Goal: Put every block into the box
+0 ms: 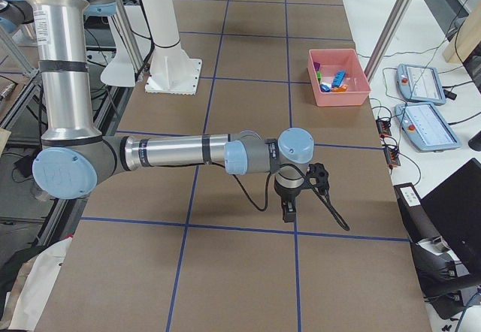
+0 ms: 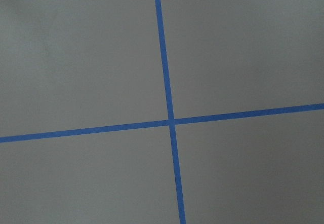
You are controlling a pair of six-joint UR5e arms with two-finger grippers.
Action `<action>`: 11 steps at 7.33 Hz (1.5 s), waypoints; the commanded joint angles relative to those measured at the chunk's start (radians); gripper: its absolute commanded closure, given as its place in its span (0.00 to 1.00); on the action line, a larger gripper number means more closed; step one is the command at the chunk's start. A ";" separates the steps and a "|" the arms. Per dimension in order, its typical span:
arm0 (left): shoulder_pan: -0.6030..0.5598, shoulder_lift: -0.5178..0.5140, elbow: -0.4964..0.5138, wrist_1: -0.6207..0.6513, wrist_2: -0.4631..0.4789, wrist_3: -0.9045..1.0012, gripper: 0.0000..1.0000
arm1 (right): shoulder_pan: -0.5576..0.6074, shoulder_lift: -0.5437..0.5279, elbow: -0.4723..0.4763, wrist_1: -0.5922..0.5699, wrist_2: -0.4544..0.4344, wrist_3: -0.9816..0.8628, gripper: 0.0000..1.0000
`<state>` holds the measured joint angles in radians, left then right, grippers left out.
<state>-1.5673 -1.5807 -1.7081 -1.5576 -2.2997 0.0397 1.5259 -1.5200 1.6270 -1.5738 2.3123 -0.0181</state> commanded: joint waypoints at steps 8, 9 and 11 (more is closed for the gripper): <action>0.006 -0.033 0.012 0.083 -0.060 -0.024 0.00 | 0.010 0.070 0.002 -0.156 -0.044 -0.094 0.00; 0.007 -0.039 0.012 0.085 -0.060 -0.024 0.00 | 0.011 0.079 0.001 -0.175 -0.036 -0.092 0.00; 0.007 -0.038 -0.005 0.083 -0.066 -0.024 0.00 | 0.020 0.080 0.004 -0.186 -0.033 -0.088 0.00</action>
<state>-1.5603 -1.6178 -1.7087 -1.4731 -2.3628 0.0154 1.5397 -1.4426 1.6277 -1.7482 2.2770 -0.1087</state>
